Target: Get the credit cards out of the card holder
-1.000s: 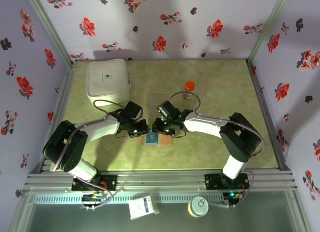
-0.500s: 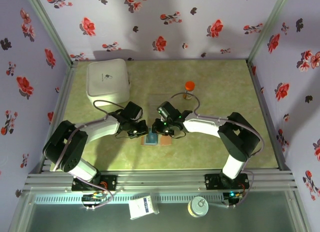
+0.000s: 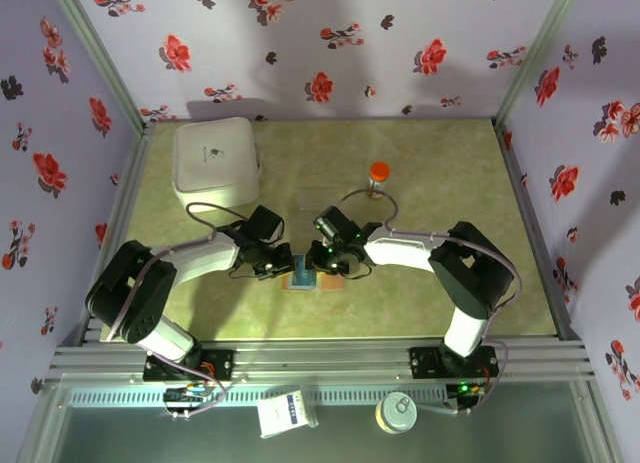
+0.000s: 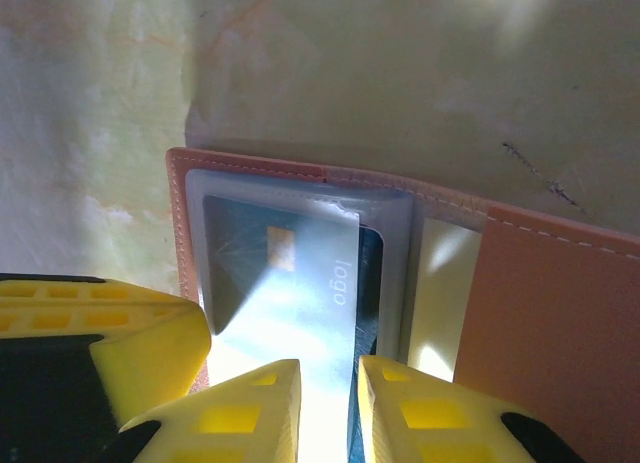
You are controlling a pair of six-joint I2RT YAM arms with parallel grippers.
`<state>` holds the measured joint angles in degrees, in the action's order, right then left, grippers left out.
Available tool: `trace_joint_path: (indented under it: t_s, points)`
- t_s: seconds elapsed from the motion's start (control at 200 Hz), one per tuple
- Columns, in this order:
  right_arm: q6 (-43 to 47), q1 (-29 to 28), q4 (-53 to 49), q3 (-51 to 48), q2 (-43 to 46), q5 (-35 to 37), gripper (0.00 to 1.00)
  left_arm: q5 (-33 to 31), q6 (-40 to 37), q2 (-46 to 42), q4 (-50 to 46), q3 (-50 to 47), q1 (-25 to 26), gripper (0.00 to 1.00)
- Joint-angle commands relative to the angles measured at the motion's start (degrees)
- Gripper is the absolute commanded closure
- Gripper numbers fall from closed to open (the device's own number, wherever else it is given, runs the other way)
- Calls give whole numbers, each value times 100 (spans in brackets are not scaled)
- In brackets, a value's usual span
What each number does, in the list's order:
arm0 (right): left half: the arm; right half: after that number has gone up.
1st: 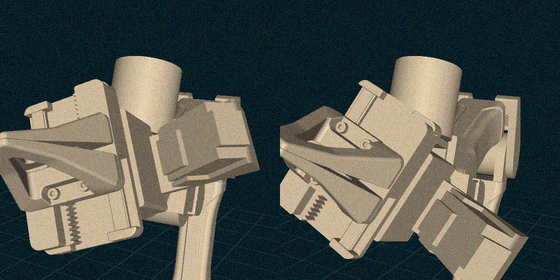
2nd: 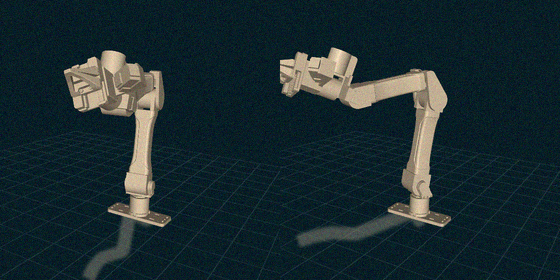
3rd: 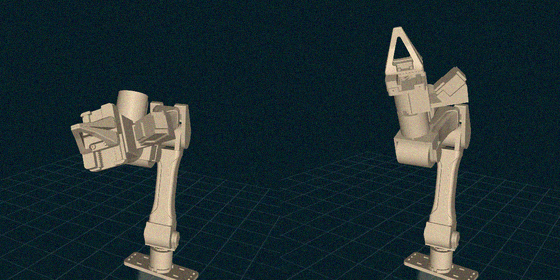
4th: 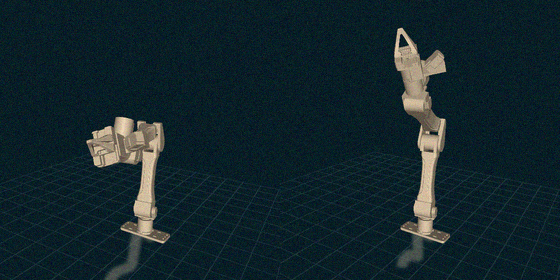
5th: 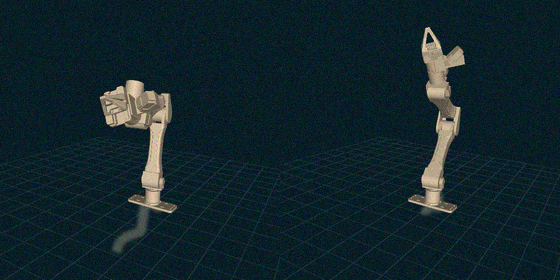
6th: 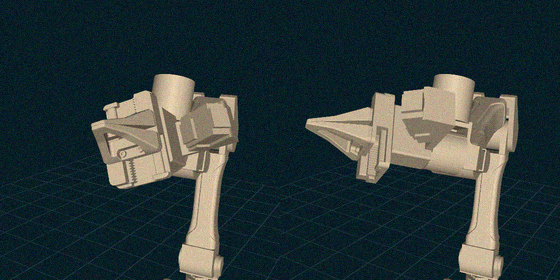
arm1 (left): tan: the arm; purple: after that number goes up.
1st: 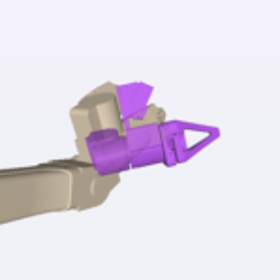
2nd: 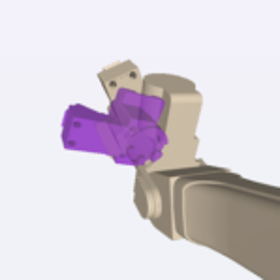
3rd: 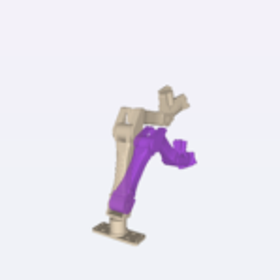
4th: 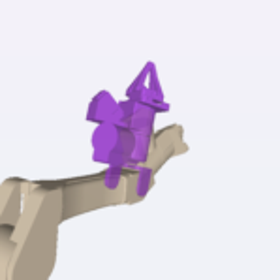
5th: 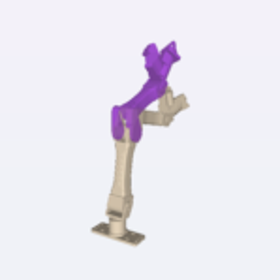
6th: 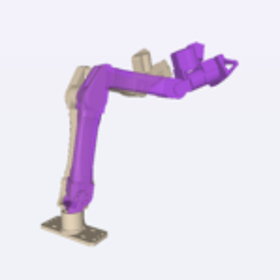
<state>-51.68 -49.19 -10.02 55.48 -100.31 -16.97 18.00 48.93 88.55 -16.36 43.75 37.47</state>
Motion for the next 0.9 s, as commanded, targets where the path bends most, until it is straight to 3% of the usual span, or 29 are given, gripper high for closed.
trace_joint_path:
  t_s: [0.0,0.715,0.895]
  points:
    - [-79,-34,79,-96,-107,-12,78,-47,-25,35,-103,-89,-39,91]
    - [149,-29,-516,-31,521,510,77,-118,27,-417,-290,110,-45,91]
    - [48,-12,-163,-151,509,299,76,75,20,-210,-146,236,-47,91]
